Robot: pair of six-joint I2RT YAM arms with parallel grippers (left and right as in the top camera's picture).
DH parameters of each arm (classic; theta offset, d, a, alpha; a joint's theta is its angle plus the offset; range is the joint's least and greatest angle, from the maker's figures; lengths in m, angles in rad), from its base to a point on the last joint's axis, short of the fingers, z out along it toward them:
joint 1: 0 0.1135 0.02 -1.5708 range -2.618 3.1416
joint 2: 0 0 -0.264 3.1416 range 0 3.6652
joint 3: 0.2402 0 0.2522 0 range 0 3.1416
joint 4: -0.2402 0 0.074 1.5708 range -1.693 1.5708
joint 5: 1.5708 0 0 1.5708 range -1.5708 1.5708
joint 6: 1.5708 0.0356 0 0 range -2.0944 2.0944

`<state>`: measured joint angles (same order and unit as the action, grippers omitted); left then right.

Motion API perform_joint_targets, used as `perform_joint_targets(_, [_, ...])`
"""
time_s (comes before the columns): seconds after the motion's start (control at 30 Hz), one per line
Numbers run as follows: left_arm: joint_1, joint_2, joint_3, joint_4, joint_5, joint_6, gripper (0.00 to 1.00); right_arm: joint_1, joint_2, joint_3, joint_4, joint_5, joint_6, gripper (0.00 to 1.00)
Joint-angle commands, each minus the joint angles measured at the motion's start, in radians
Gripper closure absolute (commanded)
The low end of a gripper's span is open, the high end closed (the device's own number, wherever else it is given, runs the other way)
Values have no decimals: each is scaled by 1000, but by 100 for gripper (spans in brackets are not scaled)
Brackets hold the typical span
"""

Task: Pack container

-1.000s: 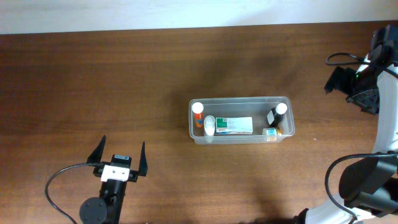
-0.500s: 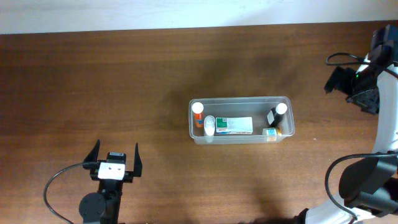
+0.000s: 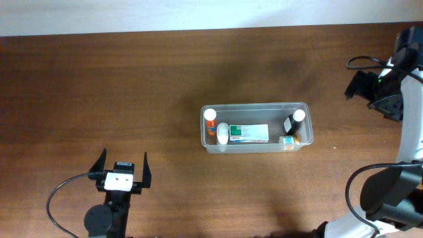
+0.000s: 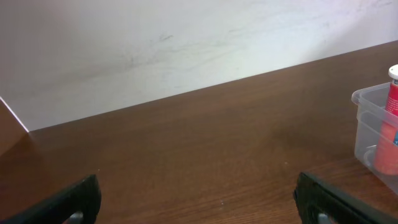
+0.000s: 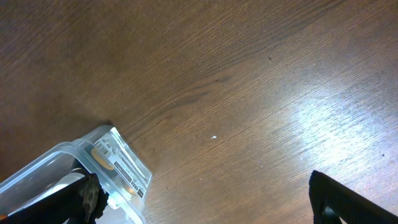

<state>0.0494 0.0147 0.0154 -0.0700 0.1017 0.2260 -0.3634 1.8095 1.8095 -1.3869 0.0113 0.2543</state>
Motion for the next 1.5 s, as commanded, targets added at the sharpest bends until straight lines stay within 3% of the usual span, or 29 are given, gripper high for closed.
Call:
perform_joint_targets(0.0, [6, -10, -6, 1, 14, 14, 0, -4, 5, 0, -1, 8, 2, 2])
perform_joint_targets(0.3, [6, -10, -6, 1, 14, 14, 0, 5, -21, 0, 0, 8, 2, 2])
perform_joint_targets(0.57, [6, -10, -6, 1, 14, 14, 0, 124, -351, -63, 93, 80, -16, 2])
perform_joint_targets(0.77, [6, -10, -6, 1, 14, 14, 0, 299, -745, -419, 419, 80, -10, 2])
perform_joint_targets(1.0, [6, -10, -6, 1, 14, 14, 0, 405, -1108, -800, 509, 72, -9, 2])
perform_joint_targets(1.1, [6, -10, -6, 1, 14, 14, 0, 417, -1273, -995, 678, 72, -10, 2])
perform_joint_targets(1.27, [6, -10, -6, 1, 14, 14, 0, 417, -1442, -1236, 890, 70, -10, 2])
perform_joint_targets(1.47, [6, -10, -6, 1, 14, 14, 0, 417, -1595, -1555, 1279, -62, -101, 2])
